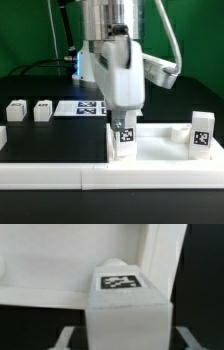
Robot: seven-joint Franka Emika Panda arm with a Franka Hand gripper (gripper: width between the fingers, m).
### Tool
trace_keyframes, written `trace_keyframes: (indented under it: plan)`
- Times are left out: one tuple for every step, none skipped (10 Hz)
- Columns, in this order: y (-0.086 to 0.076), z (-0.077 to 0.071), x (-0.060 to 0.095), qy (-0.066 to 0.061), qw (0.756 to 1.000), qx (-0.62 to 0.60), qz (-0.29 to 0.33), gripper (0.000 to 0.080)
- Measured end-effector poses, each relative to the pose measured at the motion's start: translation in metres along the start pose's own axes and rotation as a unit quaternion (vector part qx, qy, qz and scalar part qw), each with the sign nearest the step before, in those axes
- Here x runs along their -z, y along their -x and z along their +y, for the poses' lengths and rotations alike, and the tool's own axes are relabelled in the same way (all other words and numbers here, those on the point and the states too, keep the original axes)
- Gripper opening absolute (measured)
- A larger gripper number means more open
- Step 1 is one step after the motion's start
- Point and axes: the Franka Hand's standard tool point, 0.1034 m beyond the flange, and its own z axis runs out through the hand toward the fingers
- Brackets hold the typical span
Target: Assemble square table
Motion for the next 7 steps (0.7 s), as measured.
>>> trace_keyframes:
  plan:
    - [0.001,0.002,0.0,-0.003,0.998,-0.059,-0.001,0.0292]
    - [0.001,0.003,0.0,-0.002,0.998,-0.062,-0.001,0.0294]
    - [0.001,0.003,-0.001,-0.001,0.999,-0.045,-0.001,0.0384]
    - [0.001,0.003,-0.002,0.0,0.999,-0.043,0.0,0.0531]
    - [0.001,0.006,-0.003,0.009,0.999,0.047,0.007,0.0531]
    - [0.008,0.007,-0.005,0.016,0.991,0.131,0.015,0.0625]
    - [0.015,0.007,-0.006,0.018,0.982,0.187,0.018,0.0625]
